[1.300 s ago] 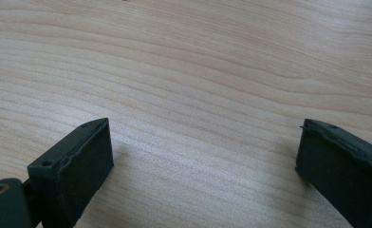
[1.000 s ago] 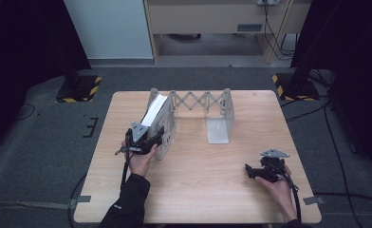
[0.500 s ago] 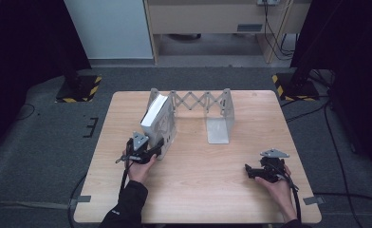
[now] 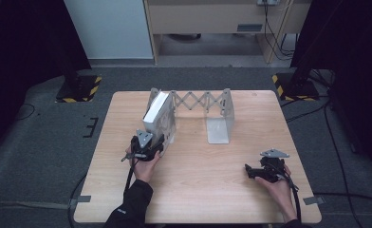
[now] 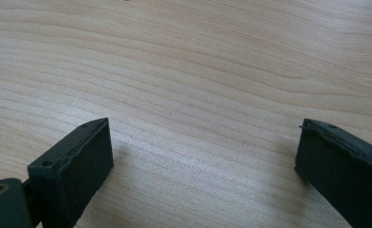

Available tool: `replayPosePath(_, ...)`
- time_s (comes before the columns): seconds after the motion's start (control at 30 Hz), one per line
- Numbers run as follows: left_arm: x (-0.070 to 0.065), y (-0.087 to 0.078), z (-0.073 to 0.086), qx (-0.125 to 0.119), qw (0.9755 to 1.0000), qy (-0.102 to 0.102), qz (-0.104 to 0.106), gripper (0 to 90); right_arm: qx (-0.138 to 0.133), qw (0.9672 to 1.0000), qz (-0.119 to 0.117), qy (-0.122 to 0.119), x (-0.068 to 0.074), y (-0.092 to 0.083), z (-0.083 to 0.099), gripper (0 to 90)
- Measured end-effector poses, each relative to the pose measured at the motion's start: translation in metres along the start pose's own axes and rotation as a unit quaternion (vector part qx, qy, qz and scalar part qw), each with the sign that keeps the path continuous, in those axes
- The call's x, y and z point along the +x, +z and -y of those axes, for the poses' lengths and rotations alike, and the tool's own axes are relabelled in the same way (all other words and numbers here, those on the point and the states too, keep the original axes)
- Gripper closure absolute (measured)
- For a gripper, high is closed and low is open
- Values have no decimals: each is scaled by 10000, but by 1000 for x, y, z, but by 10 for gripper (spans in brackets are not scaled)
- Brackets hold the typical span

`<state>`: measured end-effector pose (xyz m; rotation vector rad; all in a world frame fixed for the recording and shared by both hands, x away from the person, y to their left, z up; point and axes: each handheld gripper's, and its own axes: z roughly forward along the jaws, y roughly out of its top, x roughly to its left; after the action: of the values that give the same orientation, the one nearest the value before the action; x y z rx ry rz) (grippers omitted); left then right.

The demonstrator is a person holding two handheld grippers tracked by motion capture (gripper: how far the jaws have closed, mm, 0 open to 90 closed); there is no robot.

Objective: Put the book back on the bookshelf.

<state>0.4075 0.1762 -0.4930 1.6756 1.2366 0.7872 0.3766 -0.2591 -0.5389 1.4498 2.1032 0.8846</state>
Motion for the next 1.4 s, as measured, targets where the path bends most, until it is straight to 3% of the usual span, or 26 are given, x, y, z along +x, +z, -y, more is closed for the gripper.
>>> replayPosePath(0.2, 0, 7, -1, -45, 10000, -30, 42, 504, -3, 10000, -4, -1, 0, 0, 0, 54)
replayPosePath(0.33, 4, 5, 0, -40, 9993, -132, 335, 471, -5, 10000, -2, 8, 0, 0, 0, 54)
replayPosePath(0.4, 8, 0, 1, -35, 9985, -216, 497, 446, -3, 10000, -2, 9, 0, 0, 0, 54)
replayPosePath(0.57, 14, -16, 2, -98, 9980, -216, 578, 425, -4, 10000, -1, 6, 0, 0, 0, 54)
replayPosePath(0.67, 14, -22, 1, -81, 9975, -130, 686, 479, -4, 10000, 0, 4, 0, 0, 0, 55)
replayPosePath(1.07, 2, -18, -2, -88, 9985, -156, 516, 497, -5, 10000, 1, 6, 0, 0, 0, 55)
replayPosePath(1.4, -3, -4, -8, -86, 9981, -165, 591, 477, -6, 10000, -1, 3, 0, 0, 0, 55)
